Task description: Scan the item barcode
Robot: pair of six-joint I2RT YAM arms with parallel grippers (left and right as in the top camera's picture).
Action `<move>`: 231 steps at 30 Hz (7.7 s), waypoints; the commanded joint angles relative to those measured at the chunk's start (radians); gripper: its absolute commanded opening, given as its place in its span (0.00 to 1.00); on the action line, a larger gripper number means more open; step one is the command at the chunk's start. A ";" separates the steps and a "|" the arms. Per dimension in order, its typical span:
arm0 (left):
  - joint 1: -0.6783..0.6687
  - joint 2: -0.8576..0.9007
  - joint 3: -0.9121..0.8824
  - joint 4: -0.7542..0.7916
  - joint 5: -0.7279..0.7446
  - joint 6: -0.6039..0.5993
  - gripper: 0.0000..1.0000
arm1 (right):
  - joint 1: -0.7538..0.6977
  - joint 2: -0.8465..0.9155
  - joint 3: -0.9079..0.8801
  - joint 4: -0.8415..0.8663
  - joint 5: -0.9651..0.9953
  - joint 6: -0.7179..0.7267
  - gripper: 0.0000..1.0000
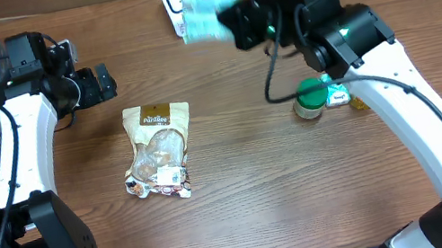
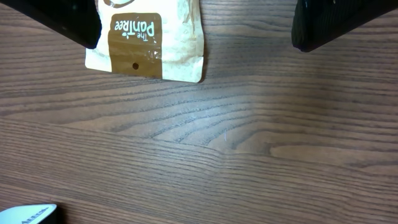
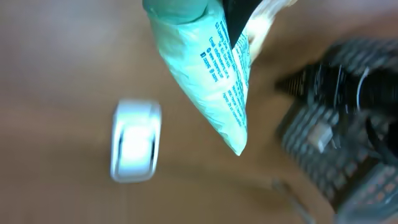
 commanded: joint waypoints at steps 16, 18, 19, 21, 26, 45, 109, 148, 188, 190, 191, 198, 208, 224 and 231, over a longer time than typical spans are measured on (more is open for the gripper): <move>-0.002 0.009 0.020 0.000 -0.005 -0.010 1.00 | 0.123 0.312 0.032 0.426 0.560 -0.845 0.04; -0.002 0.009 0.020 0.000 -0.005 -0.010 1.00 | 0.122 0.356 0.032 0.482 0.562 -0.897 0.04; -0.002 0.009 0.020 0.000 -0.005 -0.010 1.00 | 0.121 0.376 0.032 0.509 0.562 -0.907 0.04; -0.002 0.009 0.020 0.000 -0.005 -0.010 1.00 | 0.121 0.418 0.032 0.568 0.562 -0.935 0.04; -0.002 0.009 0.020 0.000 -0.005 -0.010 1.00 | 0.119 0.503 0.031 0.682 0.562 -0.984 0.04; -0.002 0.009 0.020 0.000 -0.005 -0.010 1.00 | 0.083 0.703 0.031 0.884 0.589 -1.180 0.04; -0.002 0.009 0.020 0.000 -0.005 -0.010 1.00 | 0.087 0.719 0.031 0.734 0.438 -1.133 0.04; -0.002 0.009 0.020 0.000 -0.005 -0.010 1.00 | -0.007 0.294 -0.071 -0.565 -0.101 -0.231 0.10; -0.002 0.009 0.020 0.000 -0.005 -0.010 1.00 | 0.072 0.375 -0.142 -0.230 0.097 0.272 0.77; -0.002 0.009 0.020 0.000 -0.005 -0.010 1.00 | 0.087 0.393 -0.142 -0.204 0.085 0.291 0.77; -0.002 0.009 0.020 0.000 -0.005 -0.010 1.00 | 0.094 0.404 -0.142 -0.194 0.077 0.303 0.77; -0.002 0.009 0.020 0.000 -0.005 -0.010 1.00 | 0.110 0.441 -0.142 -0.204 0.083 0.331 0.77; -0.002 0.009 0.020 0.000 -0.005 -0.010 1.00 | 0.110 0.441 -0.142 -0.197 0.083 0.331 0.78; -0.002 0.009 0.020 0.000 -0.006 -0.010 1.00 | 0.110 0.441 -0.142 -0.126 0.096 0.330 0.85; -0.002 0.009 0.020 0.000 -0.006 -0.010 1.00 | 0.106 0.441 -0.142 -0.114 0.106 0.330 1.00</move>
